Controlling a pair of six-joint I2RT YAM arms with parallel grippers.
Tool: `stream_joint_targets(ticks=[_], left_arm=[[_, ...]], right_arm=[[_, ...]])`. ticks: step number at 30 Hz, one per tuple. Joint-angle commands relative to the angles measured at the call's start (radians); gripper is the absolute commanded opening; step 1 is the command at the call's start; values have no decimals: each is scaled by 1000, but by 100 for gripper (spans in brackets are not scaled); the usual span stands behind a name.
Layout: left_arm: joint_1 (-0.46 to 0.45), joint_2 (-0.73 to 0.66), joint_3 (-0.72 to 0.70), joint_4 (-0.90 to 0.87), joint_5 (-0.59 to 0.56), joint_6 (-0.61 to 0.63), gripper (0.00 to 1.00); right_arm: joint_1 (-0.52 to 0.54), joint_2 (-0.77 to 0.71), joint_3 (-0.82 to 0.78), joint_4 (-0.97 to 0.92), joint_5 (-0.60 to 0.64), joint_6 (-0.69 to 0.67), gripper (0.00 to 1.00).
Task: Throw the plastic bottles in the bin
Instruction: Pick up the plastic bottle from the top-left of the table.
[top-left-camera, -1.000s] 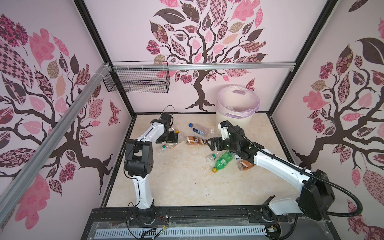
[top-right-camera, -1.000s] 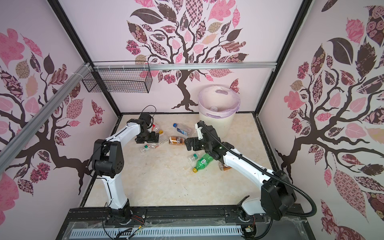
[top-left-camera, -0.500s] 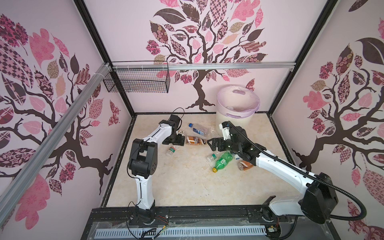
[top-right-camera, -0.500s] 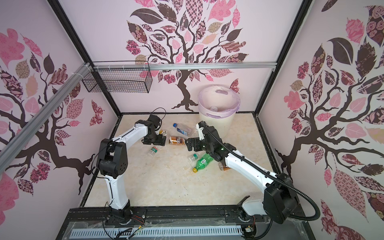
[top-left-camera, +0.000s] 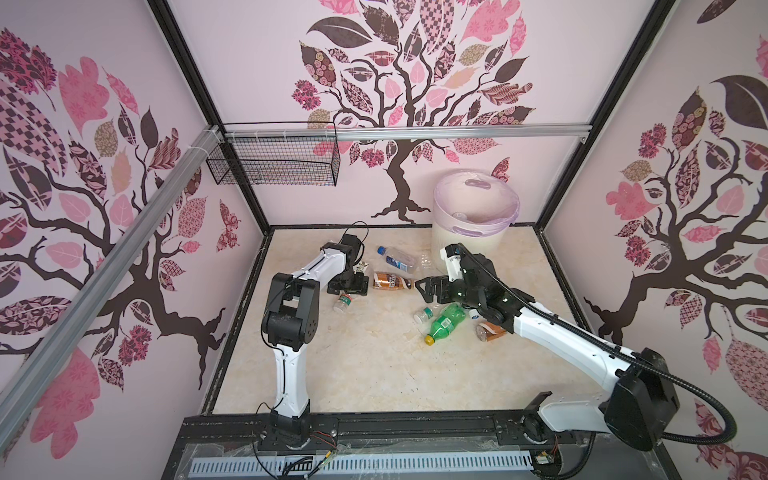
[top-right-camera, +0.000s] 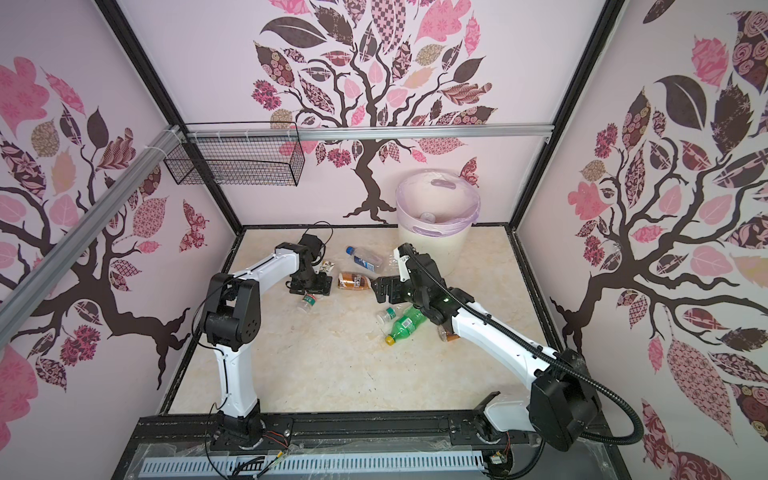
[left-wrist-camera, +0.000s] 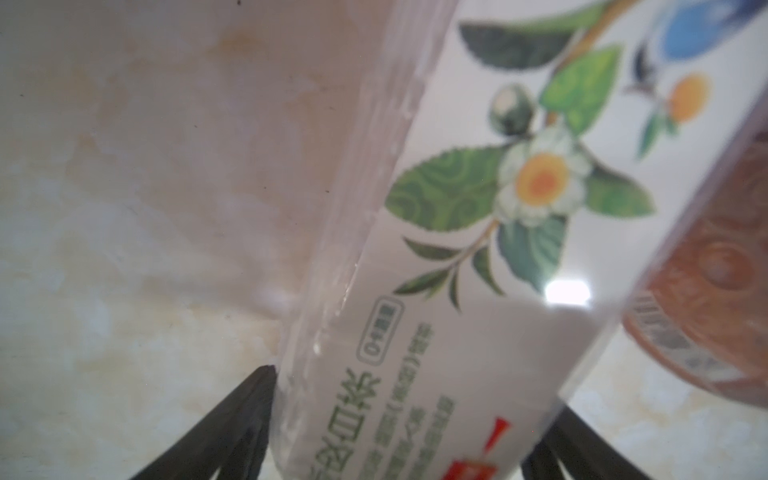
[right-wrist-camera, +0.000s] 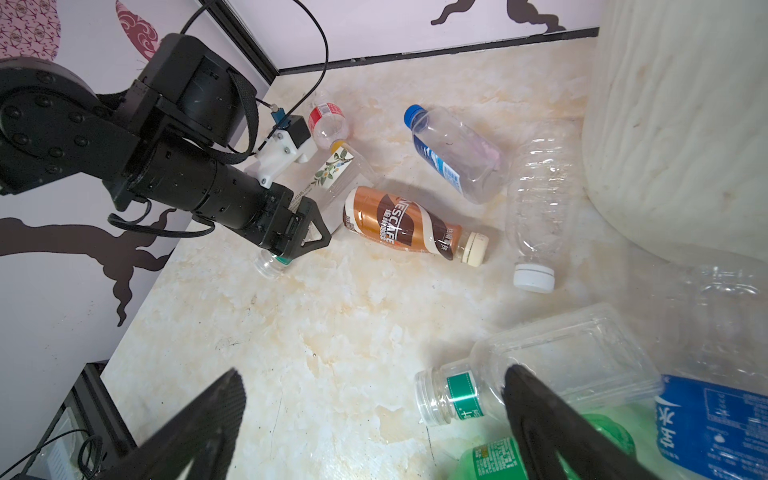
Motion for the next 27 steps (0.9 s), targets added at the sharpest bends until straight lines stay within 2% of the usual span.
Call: stream_joint_targets(ticks=[1,7,11,21,27], left_arm=[[2,15,38,26,29,-18,77],[1,-34,-24,82,85,-53,62],[1,-95,-94,112,129,-97,61],[1,-333,-246,175,101,-149,60],[-33,-527,-333,363,238,-137,61]], right_arm=[[4,-44,-9,2,13,8,99],[3,-37,-3,-4,19,5,100],[4,-39,-6,9,7,22,99],[4,-38,26,-6,-22,55,99],[2,-32,101,4,-62,139,99]])
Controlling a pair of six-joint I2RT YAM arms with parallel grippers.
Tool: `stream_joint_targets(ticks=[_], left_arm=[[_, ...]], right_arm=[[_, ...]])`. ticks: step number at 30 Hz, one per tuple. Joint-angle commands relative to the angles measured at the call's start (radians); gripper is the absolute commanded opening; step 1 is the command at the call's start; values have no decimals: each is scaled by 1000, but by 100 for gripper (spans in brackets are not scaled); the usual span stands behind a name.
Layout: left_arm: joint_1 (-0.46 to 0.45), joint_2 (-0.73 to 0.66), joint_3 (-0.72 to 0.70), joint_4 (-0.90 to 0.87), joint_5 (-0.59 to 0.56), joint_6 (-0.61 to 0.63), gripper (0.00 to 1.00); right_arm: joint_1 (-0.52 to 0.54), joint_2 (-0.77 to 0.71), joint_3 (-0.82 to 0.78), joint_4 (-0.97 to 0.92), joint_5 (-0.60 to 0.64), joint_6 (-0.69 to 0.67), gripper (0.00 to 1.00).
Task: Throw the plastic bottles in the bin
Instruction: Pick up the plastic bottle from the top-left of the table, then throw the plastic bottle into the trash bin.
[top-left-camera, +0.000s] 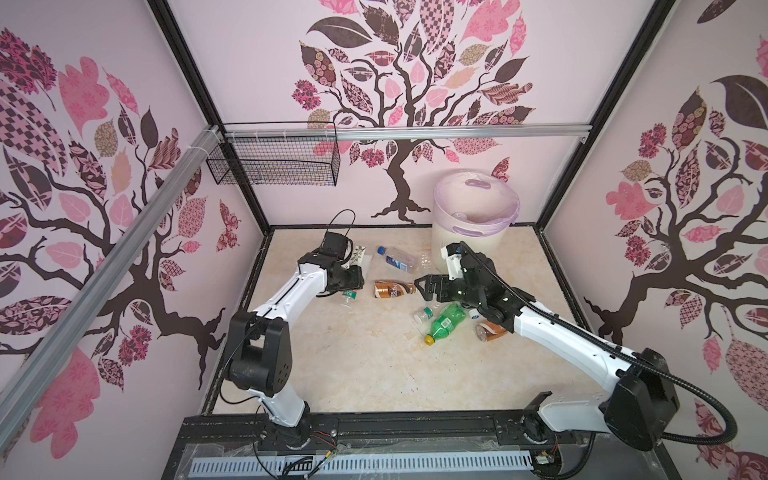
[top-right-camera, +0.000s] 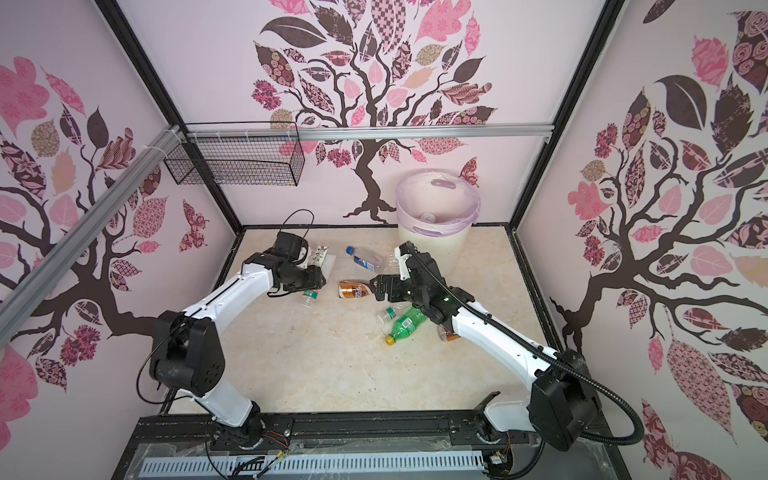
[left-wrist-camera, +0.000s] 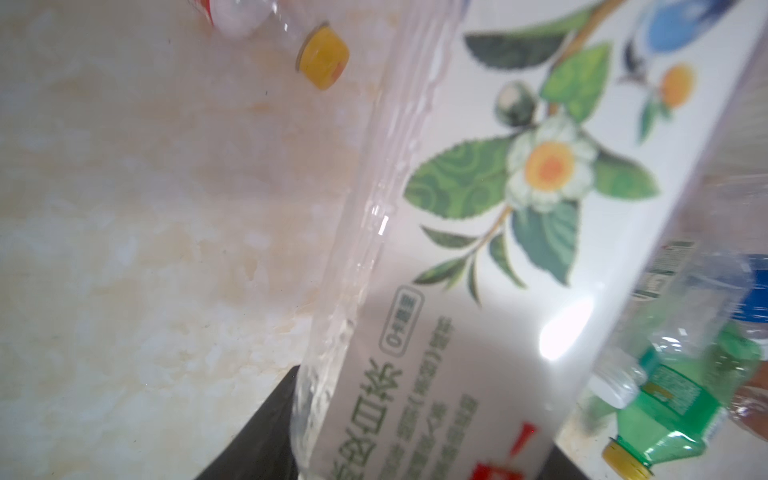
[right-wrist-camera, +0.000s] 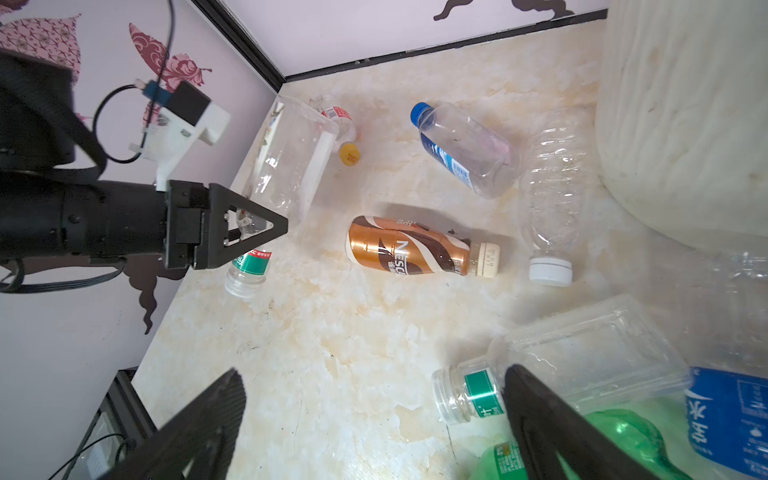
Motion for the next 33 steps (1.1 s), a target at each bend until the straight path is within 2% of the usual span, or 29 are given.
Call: stream_joint_targets(ticks=[1,6,9,16,26,33], left_arm=[[-42,-84,-38,145,74,-5,61],[-184,-162,-23,188,52,12,60],[-285,-198,-19,210,-5,12,60],[-412,-231,-11,235,-74,15,61],[-454,-291,-59,291,-64,-11,61],[-459,-310,-72,281,-62,-6,64]], right_arm=[[3,-30,91,13,-43,69,100],[2,-17,183,40,-79,122,99],[3,-16,216,41,-41,123,100],[0,-12,243,29,-5,116,99],[-1,-11,228,47,36,124,97],[0,10,231,81,16,136,78]])
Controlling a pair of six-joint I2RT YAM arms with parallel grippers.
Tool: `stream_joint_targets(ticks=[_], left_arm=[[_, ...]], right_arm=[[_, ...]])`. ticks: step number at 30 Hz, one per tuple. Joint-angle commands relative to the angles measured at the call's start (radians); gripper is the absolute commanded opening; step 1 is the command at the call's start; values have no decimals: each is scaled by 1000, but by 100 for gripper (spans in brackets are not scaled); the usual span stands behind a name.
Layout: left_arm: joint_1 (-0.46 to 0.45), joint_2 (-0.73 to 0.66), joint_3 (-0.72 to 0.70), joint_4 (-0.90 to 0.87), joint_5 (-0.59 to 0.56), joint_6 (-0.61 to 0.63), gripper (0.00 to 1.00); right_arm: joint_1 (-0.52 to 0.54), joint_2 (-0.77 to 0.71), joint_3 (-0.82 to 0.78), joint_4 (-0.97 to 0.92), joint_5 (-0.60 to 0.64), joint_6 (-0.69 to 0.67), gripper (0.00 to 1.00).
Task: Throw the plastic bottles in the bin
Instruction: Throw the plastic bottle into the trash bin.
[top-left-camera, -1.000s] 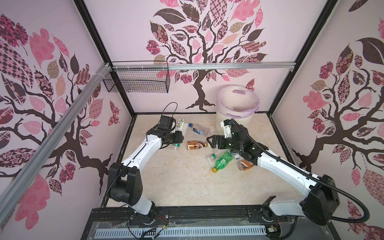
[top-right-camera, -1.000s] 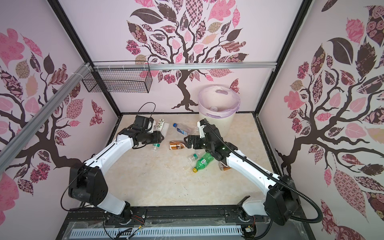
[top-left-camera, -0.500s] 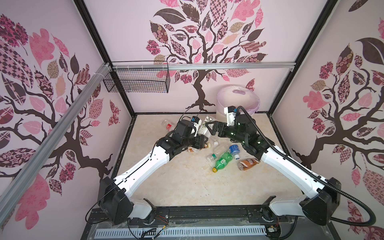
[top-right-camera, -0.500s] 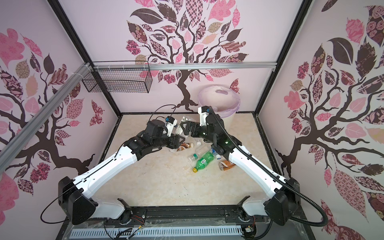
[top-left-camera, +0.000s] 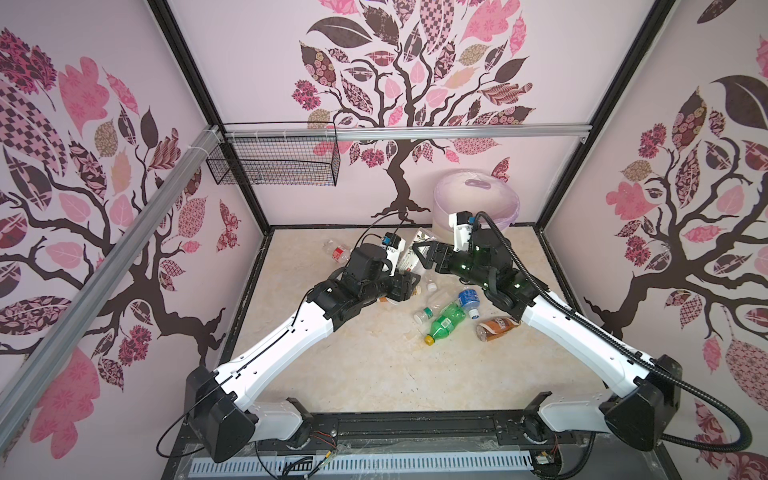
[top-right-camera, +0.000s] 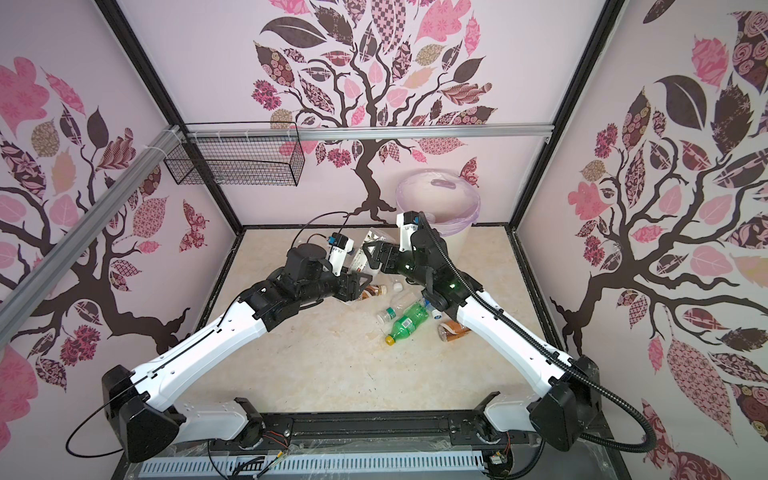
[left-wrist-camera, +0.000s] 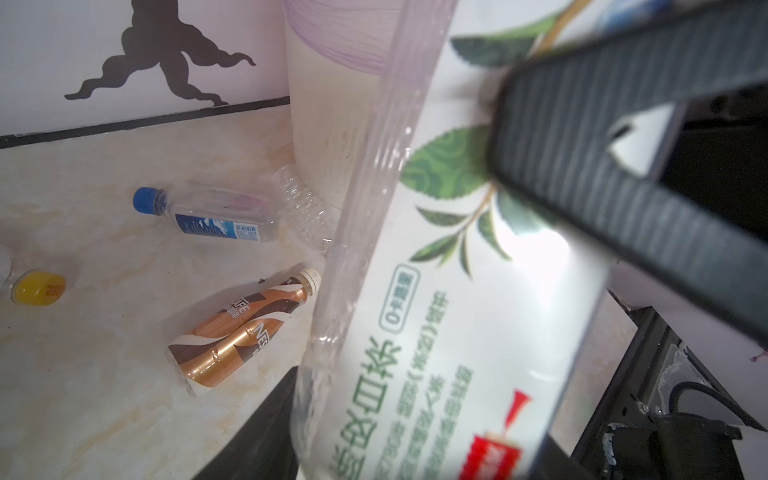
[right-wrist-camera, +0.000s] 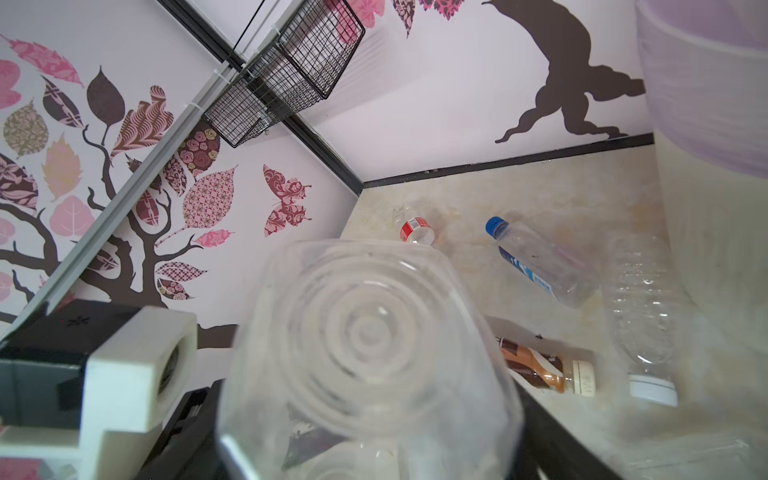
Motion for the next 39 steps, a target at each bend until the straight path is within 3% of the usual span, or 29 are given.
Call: stream_joint_targets(ticks=[1,5,9,17,24,29,34,39], left_arm=[[-6,-29,-33,33,-3,3,65],[-6,-42,-47,41,-12,0,72],[-6,-54,-50,43,-18,0,78],[-6,-82,-17,18,-32,3,98],[-6,-79,99,-3,-33,29,98],[-6,-56,200,-2,-1,44,98],[-6,-57,240,20,23,57,98],[-6,-58,238,27,14,77,98]], right_arm=[[0,11,15,30,-4,8,74],[0,-1,8,45,-2,8,61],[0,-12,30,13,47,-34,54],[-39,-2,178,-90,143,-174,52],[-81,12,459,-161,359,-440,51],[-81,2,615,-60,487,-665,52],[-81,-42,634,127,508,-824,53],[-101,-1,624,194,530,-876,54]])
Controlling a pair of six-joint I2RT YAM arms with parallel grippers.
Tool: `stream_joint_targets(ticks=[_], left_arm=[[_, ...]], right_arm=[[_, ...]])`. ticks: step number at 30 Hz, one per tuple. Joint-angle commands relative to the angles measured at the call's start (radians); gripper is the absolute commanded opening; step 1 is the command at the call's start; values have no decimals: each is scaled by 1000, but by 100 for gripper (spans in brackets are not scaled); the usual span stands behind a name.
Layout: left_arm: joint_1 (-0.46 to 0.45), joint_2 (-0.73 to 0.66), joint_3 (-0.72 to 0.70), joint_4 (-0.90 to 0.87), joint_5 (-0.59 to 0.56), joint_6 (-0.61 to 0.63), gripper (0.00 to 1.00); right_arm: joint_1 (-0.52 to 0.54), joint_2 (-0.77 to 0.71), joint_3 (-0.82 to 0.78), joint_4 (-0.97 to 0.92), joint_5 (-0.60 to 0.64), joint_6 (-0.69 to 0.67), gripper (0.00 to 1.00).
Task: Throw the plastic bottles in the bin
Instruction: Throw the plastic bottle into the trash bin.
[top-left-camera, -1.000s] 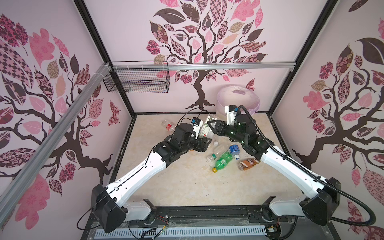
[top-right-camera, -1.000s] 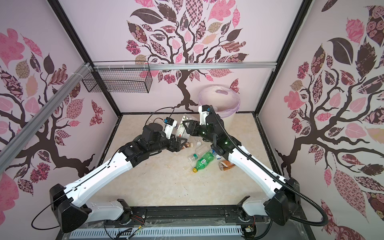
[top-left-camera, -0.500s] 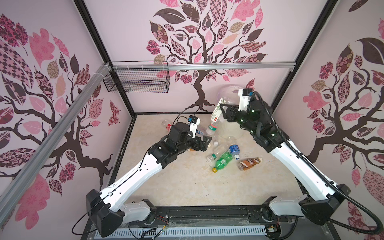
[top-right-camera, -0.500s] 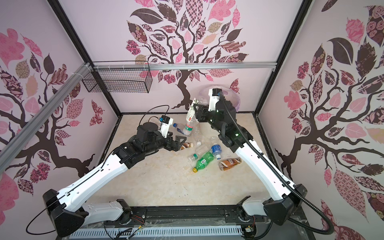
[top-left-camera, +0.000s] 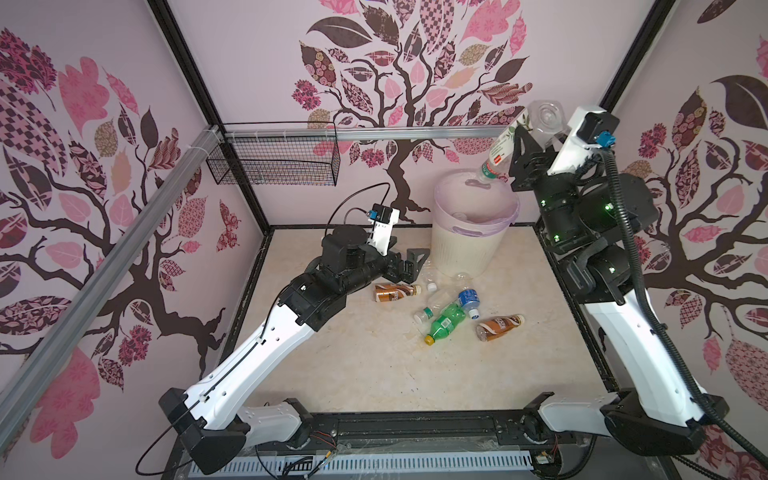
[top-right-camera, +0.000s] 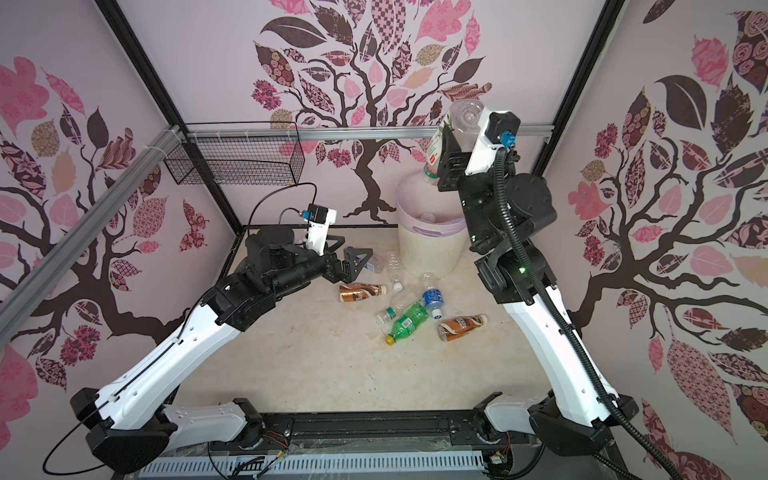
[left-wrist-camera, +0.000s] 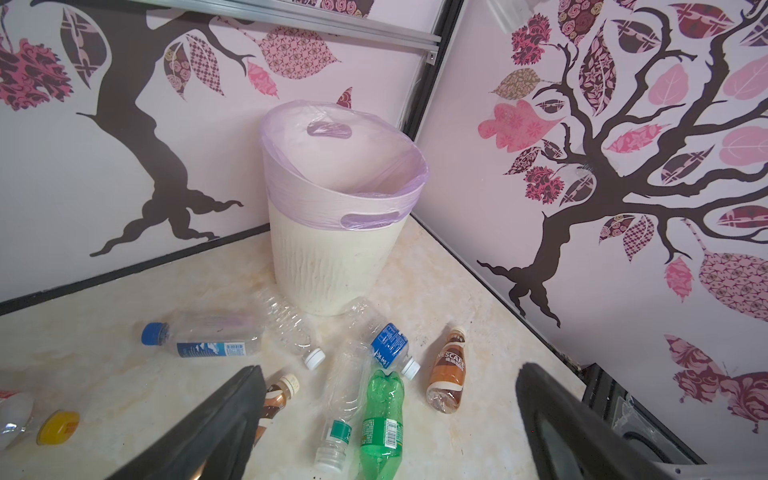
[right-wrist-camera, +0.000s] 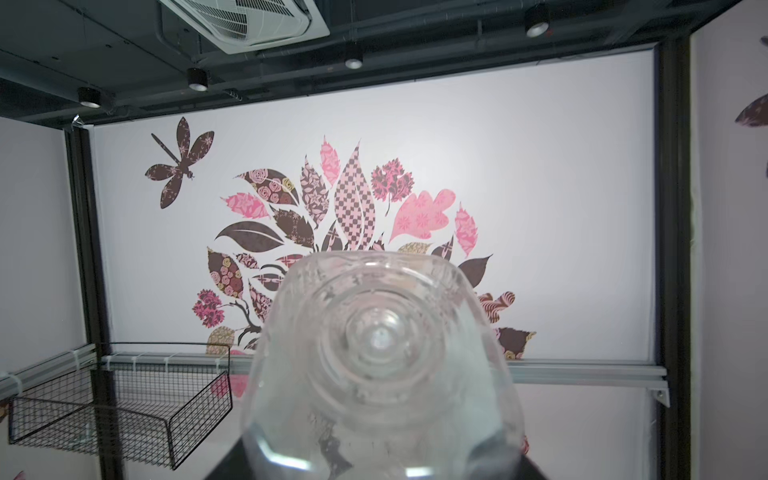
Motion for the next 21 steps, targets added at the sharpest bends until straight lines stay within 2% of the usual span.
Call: stream_joint_targets(ticks=[1,5,6,9,10,12,17,21], left_arm=[[1,11,33,14,1,28,98],[2,16,31,-9,-3,31,98],[2,13,28,-13,-3,30,98],[2,-5,3,-23,-17,29,98],[2,-10,-6,-26,-20,28,98],[2,-20,-21,-30,-20,25,98],[2,-36,-46,-33,-24,9,98],[2,-37,-51,-47,-42,-4,98]], right_arm=[[-46,53,15,58,21,-57,55],[-227,263,143,-186,-12,180,57],[-247,320,191,-268,-5,217,64],[-263,460,322,-447,-26,267,97],[-263,491,373,-495,-44,284,99],[-263,517,438,-555,-59,315,99],[-263,427,353,-481,-83,349,100],[-263,405,368,-505,-94,356,100]])
